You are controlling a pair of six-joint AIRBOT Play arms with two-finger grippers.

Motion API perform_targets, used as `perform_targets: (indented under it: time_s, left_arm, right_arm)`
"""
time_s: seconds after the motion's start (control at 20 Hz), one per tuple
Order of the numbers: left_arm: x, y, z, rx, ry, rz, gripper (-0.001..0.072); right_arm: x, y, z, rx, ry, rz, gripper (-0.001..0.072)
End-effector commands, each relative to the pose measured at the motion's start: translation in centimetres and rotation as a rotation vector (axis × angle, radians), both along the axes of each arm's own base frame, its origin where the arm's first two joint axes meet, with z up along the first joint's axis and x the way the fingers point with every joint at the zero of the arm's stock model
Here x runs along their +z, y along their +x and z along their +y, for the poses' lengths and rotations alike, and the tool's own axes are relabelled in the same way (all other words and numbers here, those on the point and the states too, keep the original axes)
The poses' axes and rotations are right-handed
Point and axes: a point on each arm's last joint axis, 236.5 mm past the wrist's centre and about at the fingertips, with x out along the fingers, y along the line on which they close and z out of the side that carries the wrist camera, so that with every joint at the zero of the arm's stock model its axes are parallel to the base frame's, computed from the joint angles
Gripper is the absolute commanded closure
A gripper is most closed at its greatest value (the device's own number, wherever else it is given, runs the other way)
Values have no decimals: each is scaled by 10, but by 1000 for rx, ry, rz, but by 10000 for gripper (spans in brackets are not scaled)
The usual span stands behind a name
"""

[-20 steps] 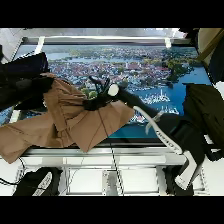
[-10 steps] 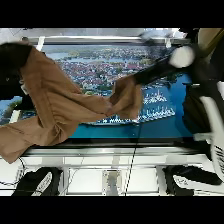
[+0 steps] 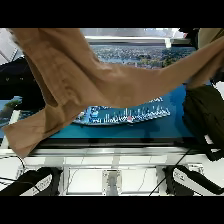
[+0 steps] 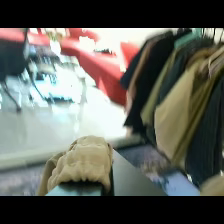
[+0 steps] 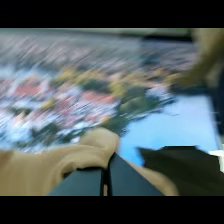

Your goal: Fold the clothes and pants, and hang the long-sleeved shirts on hangers.

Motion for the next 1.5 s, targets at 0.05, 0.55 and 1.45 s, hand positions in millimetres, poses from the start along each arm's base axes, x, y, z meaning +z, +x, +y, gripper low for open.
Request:
perform_targets:
  time_s: [0.05,0.55,1.45]
  left_arm:
    - [-14,10,28,132,125,49,693]
    - [-241,-14,304,984,498,956,692]
    - [-454,-166,280,850,549,1547,691]
  right_arm:
    - [10,1,-13,16,62,-49,700]
    - [-165,26,-13,47,267,413,699]
    - [-331,-6,126,307,600,750,338]
